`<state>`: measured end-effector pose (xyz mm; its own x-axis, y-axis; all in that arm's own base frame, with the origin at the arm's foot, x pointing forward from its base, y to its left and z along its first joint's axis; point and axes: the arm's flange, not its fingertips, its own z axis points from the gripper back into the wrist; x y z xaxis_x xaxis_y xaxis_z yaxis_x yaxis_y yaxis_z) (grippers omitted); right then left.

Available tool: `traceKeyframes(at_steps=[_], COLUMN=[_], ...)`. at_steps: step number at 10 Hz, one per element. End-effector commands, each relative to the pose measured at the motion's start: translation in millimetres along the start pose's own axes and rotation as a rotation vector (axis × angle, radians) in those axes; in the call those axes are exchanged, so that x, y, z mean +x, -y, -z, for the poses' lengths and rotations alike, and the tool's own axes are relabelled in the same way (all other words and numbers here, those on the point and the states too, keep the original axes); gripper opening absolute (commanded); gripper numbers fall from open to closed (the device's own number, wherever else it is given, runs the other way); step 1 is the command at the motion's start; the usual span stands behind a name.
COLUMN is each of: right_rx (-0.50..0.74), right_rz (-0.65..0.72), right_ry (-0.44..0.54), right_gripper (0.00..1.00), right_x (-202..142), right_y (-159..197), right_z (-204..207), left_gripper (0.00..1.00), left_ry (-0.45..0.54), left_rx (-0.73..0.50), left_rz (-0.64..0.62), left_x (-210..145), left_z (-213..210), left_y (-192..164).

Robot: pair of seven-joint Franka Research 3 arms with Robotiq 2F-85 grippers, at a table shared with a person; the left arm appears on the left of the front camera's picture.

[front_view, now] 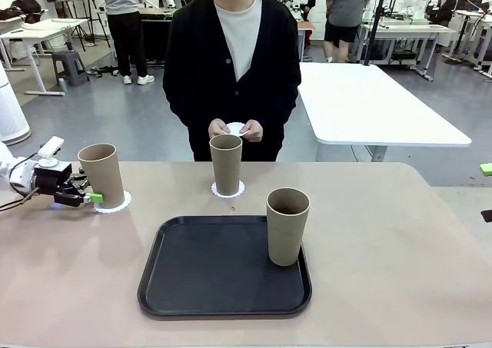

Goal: Place coasters on the table and set cups on them.
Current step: Take one Reusable plastic cup from the Flat Tray and place it on a coaster set by the human.

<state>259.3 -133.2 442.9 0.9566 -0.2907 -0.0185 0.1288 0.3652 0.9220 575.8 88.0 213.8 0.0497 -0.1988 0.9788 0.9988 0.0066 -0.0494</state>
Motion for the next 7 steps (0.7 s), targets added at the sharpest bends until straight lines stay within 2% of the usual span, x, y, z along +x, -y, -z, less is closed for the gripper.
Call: traceKeyframes(at_steps=[1,5,6,7], right_rx=[0.02,0.02,0.02,0.02], right_rz=[-0.01,-0.01,-0.01,-0.01], right_ry=[0.0,0.0,0.0,0.0], right_gripper=[1.0,1.0,1.0,1.0], right_x=[1,1,1,1], right_y=[-1,-1,-1,-1], right_z=[1,1,1,1], left_gripper=[1.0,1.0,1.0,1.0], left_ry=[-0.032,-0.112,-0.17,-0.268], left_rx=[-0.011,-0.011,-0.004,0.051], left_rz=[-0.004,0.019,0.017,0.001], left_x=[3,1,4,15], left_z=[-11,-34,-43,-60], left_y=[-1,-1,0,3])
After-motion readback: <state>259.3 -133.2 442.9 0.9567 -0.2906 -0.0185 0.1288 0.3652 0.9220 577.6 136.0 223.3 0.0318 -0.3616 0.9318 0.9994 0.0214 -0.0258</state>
